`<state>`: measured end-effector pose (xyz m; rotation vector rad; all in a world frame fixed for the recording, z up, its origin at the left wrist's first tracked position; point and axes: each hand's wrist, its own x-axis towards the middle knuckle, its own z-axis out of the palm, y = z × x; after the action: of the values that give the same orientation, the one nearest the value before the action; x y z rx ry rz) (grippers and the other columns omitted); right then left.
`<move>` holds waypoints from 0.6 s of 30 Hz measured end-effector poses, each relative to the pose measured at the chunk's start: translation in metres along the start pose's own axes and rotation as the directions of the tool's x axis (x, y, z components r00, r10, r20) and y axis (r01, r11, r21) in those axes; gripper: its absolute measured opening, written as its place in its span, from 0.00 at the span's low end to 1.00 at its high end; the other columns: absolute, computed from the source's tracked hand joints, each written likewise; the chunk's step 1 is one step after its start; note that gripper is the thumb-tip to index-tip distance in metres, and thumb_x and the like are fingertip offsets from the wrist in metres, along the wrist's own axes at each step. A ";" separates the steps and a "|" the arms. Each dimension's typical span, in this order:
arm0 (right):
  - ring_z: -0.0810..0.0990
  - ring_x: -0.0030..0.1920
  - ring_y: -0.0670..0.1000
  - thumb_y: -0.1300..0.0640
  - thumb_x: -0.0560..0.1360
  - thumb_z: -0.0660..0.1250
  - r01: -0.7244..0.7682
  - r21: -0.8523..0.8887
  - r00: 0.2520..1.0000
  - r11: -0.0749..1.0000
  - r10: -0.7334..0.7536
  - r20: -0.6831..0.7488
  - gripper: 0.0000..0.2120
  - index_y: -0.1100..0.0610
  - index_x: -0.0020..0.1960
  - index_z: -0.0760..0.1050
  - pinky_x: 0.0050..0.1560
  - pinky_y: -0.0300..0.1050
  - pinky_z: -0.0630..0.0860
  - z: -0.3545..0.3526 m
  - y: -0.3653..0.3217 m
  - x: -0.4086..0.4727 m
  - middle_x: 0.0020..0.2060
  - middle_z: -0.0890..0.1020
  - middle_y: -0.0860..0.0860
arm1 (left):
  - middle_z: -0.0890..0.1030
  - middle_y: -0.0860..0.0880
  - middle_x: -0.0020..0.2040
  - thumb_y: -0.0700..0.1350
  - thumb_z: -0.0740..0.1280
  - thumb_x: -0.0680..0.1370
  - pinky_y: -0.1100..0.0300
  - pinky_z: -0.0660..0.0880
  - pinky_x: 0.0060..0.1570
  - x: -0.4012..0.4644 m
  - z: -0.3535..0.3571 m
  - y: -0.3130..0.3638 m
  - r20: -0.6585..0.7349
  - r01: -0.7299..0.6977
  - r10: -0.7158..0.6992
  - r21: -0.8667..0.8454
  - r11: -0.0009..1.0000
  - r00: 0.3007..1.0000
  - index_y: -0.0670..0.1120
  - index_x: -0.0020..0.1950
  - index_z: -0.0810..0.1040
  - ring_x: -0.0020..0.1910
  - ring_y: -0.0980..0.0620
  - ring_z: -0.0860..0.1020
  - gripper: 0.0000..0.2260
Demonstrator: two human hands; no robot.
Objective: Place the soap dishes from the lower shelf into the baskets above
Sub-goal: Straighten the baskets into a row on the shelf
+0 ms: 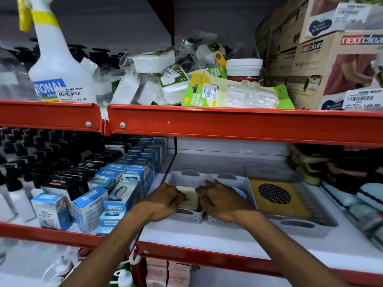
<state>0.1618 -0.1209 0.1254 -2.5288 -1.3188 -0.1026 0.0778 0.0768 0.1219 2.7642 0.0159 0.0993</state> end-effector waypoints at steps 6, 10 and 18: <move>0.79 0.43 0.54 0.48 0.69 0.64 -0.078 -0.143 0.997 0.987 0.079 0.004 0.12 0.54 0.46 0.80 0.42 0.45 0.78 -0.008 0.004 -0.045 0.42 0.82 0.52 | 0.87 0.57 0.54 0.47 0.65 0.72 0.63 0.80 0.55 -0.025 0.013 0.015 -0.064 -0.112 0.101 -0.198 0.974 0.993 0.53 0.56 0.84 0.52 0.63 0.82 0.15; 0.77 0.42 0.54 0.60 0.69 0.64 -0.089 -0.130 0.996 0.987 0.092 0.016 0.07 0.55 0.44 0.80 0.39 0.40 0.71 -0.006 -0.002 -0.049 0.40 0.81 0.53 | 0.86 0.56 0.55 0.39 0.67 0.73 0.62 0.79 0.60 -0.030 0.017 0.020 -0.102 -0.091 0.070 -0.220 0.971 0.992 0.53 0.56 0.84 0.54 0.64 0.82 0.15; 0.76 0.38 0.53 0.60 0.64 0.63 -0.054 -0.106 0.998 0.993 0.055 0.015 0.06 0.57 0.39 0.77 0.31 0.42 0.71 -0.014 -0.024 -0.082 0.33 0.79 0.52 | 0.86 0.61 0.48 0.38 0.67 0.74 0.77 0.75 0.50 -0.061 0.024 0.030 -0.157 -0.081 0.045 -0.230 0.970 0.987 0.52 0.52 0.86 0.48 0.70 0.81 0.13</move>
<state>0.0960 -0.1774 0.1281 -2.6578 -1.2817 -0.1416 0.0183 0.0388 0.1061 2.5140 -0.0417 0.3069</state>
